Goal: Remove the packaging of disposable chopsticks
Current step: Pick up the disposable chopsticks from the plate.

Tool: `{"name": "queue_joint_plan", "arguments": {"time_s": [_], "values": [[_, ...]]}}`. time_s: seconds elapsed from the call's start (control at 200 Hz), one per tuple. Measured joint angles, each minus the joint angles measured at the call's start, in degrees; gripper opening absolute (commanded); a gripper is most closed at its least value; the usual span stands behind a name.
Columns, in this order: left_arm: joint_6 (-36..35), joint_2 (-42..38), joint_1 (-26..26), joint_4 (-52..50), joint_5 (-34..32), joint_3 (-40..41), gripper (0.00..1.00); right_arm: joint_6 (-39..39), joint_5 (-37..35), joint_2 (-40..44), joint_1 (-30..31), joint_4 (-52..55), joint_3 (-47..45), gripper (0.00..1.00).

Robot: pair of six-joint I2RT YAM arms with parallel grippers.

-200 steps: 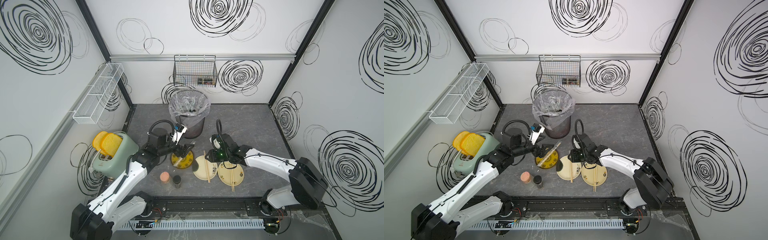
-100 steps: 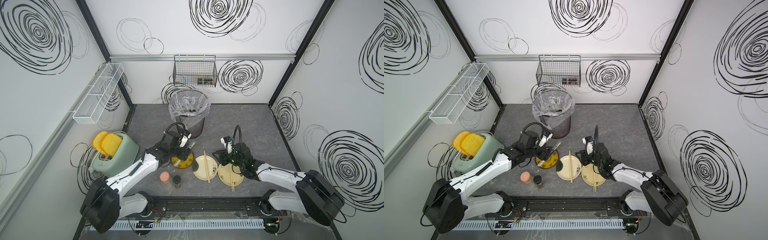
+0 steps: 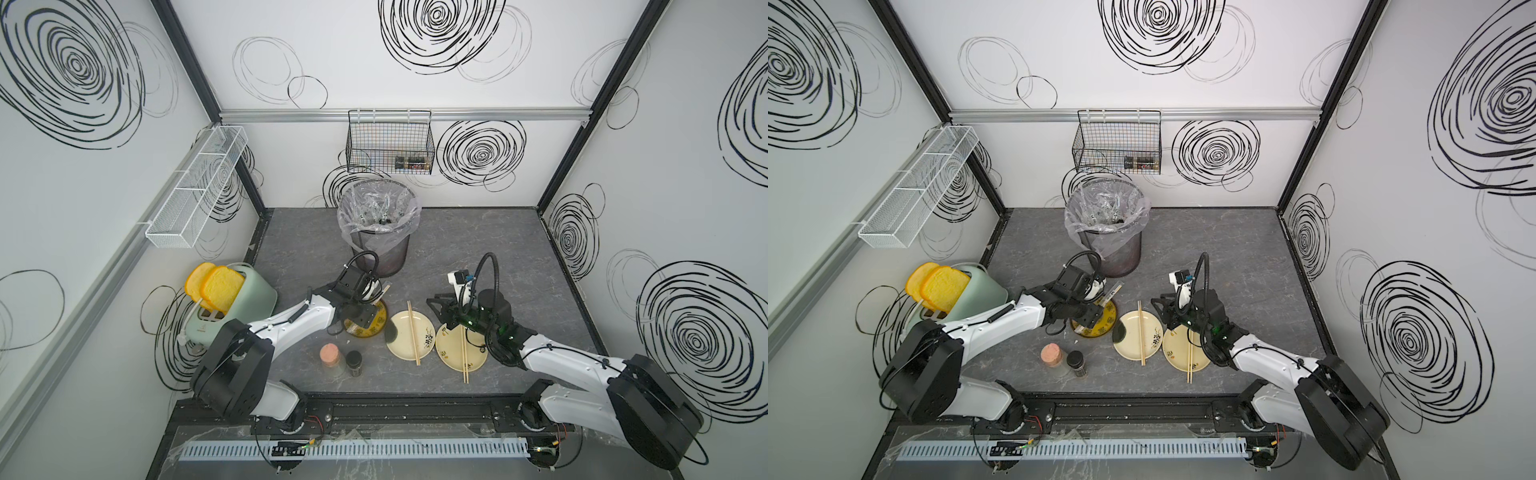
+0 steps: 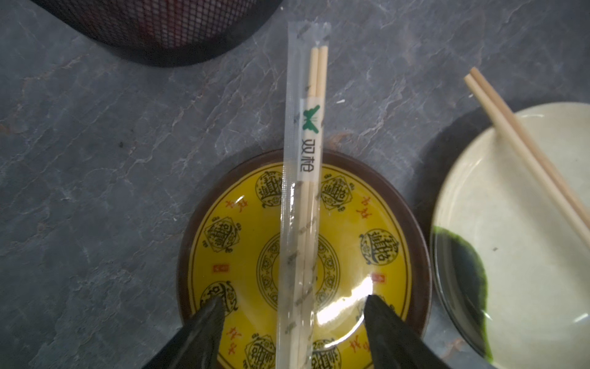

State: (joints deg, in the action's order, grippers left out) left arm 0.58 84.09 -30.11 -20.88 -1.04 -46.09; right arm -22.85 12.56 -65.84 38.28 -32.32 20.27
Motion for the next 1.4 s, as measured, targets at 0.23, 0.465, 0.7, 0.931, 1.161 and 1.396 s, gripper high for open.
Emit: {"name": "queue_joint_plan", "arguments": {"time_s": [0.23, 0.465, 0.7, 0.931, 1.161, 1.396], "values": [[2.86, 6.40, -0.66, 2.01, -0.22, -0.52, 0.70, 0.00, -0.48, 0.28, 0.26, -0.44, 0.00, 0.42], [4.59, 7.63, -0.98, 4.76, -0.28, -0.52, 0.52, 0.04, -0.81, 0.28, 0.31, -0.44, 0.00, 0.43], [4.83, 8.83, -0.96, 5.86, -0.46, -0.63, 0.46, 0.02, -0.98, 0.28, 0.31, -0.44, 0.00, 0.43], [4.90, 9.55, -0.96, 6.23, -0.72, -1.33, 0.23, 0.02, -1.03, 0.28, 0.31, -0.44, 0.00, 0.43], [4.46, 7.74, -1.05, 4.61, -0.37, -1.33, 0.10, 0.02, -1.29, 0.28, 0.33, -0.44, 0.00, 0.44], [3.48, 1.46, -3.32, 2.93, 0.61, -1.42, 0.05, 0.00, -1.46, 0.28, 0.33, -0.44, 0.00, 0.44]]}}
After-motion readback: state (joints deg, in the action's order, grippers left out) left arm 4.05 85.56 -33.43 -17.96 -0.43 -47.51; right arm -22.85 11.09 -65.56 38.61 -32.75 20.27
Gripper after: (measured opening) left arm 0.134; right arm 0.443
